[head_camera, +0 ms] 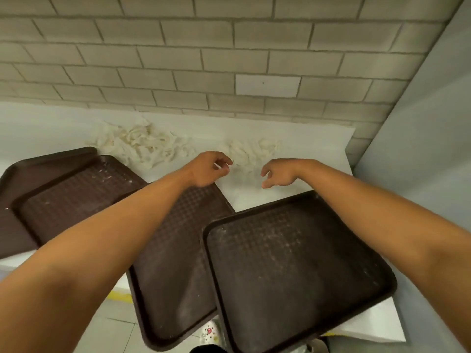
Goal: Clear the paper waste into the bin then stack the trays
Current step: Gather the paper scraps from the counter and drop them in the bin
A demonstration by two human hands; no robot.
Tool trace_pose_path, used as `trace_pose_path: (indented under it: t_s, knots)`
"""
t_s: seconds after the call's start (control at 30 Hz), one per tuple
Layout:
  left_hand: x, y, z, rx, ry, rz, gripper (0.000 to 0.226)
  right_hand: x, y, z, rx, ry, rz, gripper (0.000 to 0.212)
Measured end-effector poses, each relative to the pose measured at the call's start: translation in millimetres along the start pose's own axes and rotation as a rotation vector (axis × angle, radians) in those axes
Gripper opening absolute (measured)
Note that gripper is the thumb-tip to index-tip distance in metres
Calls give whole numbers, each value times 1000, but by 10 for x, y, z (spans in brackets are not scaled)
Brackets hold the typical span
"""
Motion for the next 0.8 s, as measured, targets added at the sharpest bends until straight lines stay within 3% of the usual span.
trace_pose_path:
  t_s: [0.17, 0.27, 0.47, 0.63, 0.8]
  knots:
    - [318, -202, 20, -38, 22, 50, 24, 276, -692, 44, -90, -308, -18, 71]
    - [512, -256, -16, -65, 62, 85, 24, 365, -975, -56, -200, -325, -54, 75]
    - [756, -371, -163, -101, 172, 125, 22, 378, -1078, -163, -390, -226, 23, 35]
    - [754, -475, -369, -77, 249, 126, 26, 248, -982, -133, -306, -171, 111, 26]
    - [681, -539, -497, -28, 208, 99, 50, 97, -785, 194, -224, -292, 156, 28]
Point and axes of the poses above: each hand's wrist, its own y-axis away from the middle knuckle, its own z-axis out of the back of the hand, x = y × z, the point moved 10 cm from there along -y, towards the middle knuckle, and after that the axes turned 15 degrees about -z, right-handed, at the moved point
